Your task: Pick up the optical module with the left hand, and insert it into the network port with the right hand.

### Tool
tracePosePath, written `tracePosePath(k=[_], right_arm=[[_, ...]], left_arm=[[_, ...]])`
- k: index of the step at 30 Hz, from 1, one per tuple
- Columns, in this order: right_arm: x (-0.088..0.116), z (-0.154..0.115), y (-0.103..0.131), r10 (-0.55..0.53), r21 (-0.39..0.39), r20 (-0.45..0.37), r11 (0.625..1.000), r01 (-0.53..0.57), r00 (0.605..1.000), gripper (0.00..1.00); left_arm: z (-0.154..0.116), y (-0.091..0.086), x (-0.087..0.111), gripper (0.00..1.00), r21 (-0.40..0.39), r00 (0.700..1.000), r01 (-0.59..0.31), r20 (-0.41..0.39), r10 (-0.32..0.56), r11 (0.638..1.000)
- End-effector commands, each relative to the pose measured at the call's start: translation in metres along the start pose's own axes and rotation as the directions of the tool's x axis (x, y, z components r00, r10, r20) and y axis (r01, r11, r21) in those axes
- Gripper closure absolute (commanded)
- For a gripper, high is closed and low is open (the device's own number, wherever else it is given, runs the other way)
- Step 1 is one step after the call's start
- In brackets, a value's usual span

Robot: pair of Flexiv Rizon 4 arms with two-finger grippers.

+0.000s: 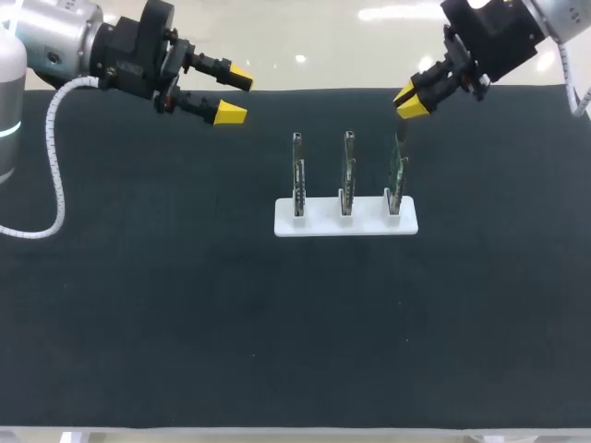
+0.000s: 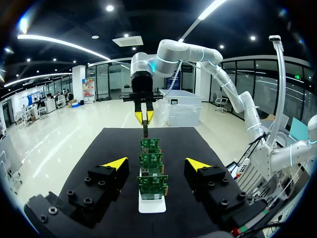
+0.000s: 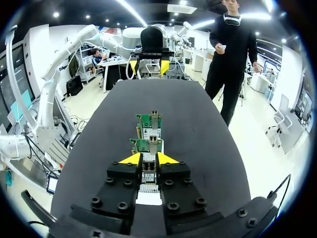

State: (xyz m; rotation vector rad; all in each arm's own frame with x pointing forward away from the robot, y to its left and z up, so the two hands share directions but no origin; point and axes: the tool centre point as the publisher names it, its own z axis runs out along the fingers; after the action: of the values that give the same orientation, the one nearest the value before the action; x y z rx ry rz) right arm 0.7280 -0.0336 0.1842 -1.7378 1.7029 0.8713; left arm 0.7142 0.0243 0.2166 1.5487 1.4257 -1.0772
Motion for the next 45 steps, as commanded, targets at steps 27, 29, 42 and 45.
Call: tracePosePath(k=[27,29,42,45], right_arm=[[0.0046,0.0026,-0.0018,-0.014,0.006,0.007,1.000,0.014,1.000,1.00],[0.0048,0.0027,-0.0020,-0.016,0.007,0.006,1.000,0.016,1.000,1.00],[0.0037,0.0003,-0.0050,-0.020,0.008,0.002,1.000,0.020,1.000,1.00],[0.0040,0.0003,-0.0052,-0.022,0.010,0.001,1.000,0.022,1.000,1.00]], left_arm=[[0.0006,0.0009,-0.0006,0.00,0.001,1.000,0.002,-0.004,-0.002,1.000],[0.0006,0.0009,-0.0006,0.00,0.001,1.000,0.002,-0.004,-0.002,1.000],[0.0006,0.0009,-0.0006,0.00,0.001,1.000,0.002,-0.004,-0.002,1.000],[0.0006,0.0009,-0.0006,0.00,0.001,1.000,0.002,-0.004,-0.002,1.000]])
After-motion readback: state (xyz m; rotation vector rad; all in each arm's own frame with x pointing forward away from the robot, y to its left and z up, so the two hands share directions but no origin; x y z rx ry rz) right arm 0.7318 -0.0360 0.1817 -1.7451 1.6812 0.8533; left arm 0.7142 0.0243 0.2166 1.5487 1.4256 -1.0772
